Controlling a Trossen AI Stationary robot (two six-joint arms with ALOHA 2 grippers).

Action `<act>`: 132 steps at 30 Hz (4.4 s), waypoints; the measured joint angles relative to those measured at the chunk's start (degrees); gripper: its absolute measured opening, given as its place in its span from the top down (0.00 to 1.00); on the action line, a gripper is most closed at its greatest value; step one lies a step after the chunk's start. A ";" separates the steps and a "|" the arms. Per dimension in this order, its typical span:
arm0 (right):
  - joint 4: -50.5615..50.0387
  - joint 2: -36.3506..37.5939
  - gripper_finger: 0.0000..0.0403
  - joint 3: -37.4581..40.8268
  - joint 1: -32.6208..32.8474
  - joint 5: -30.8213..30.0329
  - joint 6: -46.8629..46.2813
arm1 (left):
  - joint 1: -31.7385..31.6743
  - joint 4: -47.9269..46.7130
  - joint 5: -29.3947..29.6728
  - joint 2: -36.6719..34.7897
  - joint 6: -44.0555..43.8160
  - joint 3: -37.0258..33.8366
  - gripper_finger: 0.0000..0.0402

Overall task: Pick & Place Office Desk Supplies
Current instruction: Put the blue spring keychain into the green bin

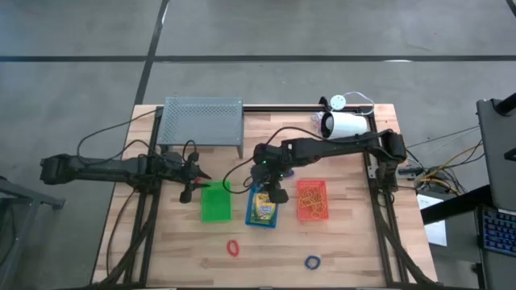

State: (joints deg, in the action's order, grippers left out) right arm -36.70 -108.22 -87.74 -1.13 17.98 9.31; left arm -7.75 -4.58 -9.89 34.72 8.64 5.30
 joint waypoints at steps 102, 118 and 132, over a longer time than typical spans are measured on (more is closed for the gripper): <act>30.69 104.67 0.74 82.82 -7.38 -24.22 -10.98 | 0.01 -0.02 0.02 0.00 0.00 0.00 0.65; 32.61 107.72 0.74 83.56 -7.36 -25.49 -10.39 | 0.00 -0.02 0.02 -0.01 0.00 0.00 0.66; 39.70 107.33 0.74 84.17 -7.38 -25.51 -9.39 | 0.00 -0.02 0.02 0.00 0.00 0.00 0.66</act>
State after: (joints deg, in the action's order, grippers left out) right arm 2.99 -0.89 -3.57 -8.51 -7.53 -0.09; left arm -7.75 -4.60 -9.87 34.72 8.64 5.30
